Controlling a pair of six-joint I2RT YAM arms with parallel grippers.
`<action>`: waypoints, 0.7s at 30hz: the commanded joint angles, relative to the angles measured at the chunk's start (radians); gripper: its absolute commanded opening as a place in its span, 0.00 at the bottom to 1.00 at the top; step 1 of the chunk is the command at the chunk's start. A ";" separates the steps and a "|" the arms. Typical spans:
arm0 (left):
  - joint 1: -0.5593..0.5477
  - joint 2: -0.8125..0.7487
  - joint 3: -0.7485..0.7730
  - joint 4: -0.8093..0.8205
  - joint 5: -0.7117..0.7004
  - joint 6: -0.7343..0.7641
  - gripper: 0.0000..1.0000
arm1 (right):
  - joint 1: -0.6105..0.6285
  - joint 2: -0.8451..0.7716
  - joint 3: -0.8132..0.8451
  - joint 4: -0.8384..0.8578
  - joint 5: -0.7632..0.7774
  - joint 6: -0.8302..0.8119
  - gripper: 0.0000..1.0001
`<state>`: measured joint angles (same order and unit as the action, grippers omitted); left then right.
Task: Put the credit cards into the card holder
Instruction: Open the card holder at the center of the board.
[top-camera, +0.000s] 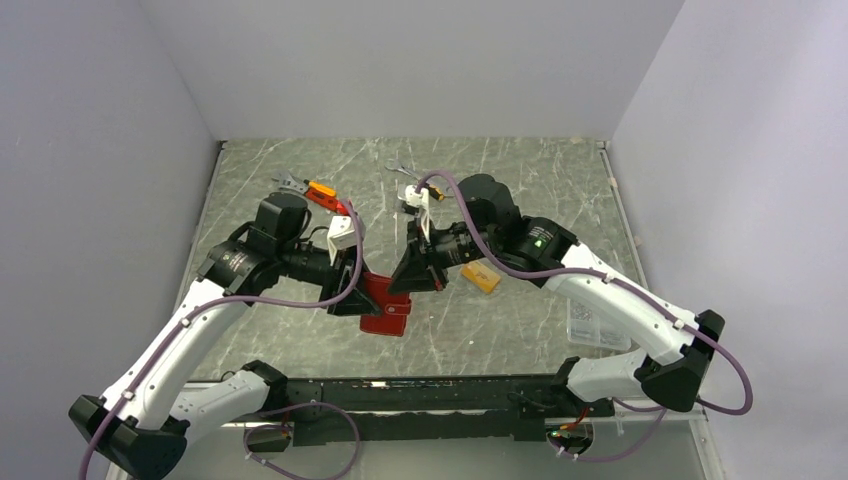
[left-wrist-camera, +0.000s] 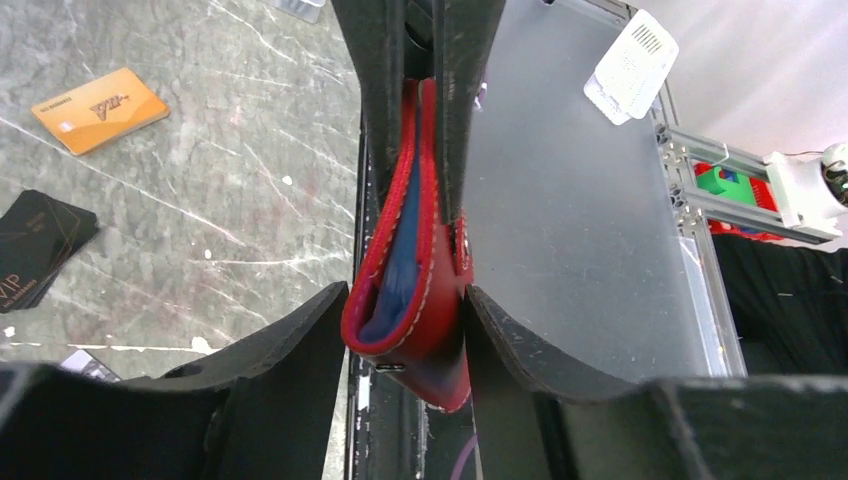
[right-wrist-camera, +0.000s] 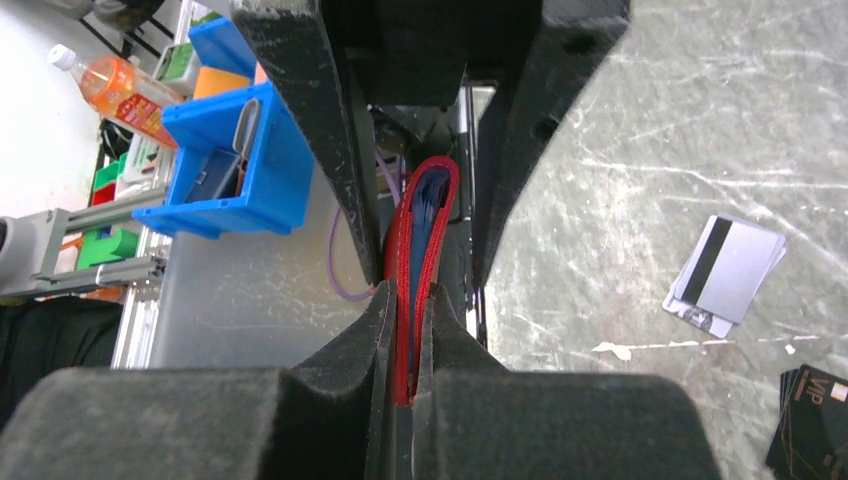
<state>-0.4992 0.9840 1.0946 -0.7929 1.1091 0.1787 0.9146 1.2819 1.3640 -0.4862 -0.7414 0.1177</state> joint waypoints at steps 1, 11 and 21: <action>0.004 -0.023 0.058 -0.041 0.014 0.065 0.49 | 0.006 -0.009 0.067 -0.054 -0.002 -0.059 0.00; 0.009 -0.026 0.062 0.006 0.065 0.015 0.51 | 0.024 0.051 0.133 -0.129 -0.032 -0.094 0.00; 0.018 -0.040 0.044 0.044 -0.013 -0.045 0.00 | 0.043 0.073 0.156 -0.177 0.005 -0.137 0.00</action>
<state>-0.4923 0.9657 1.1404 -0.8318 1.1191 0.1879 0.9527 1.3689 1.4776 -0.6445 -0.7513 0.0208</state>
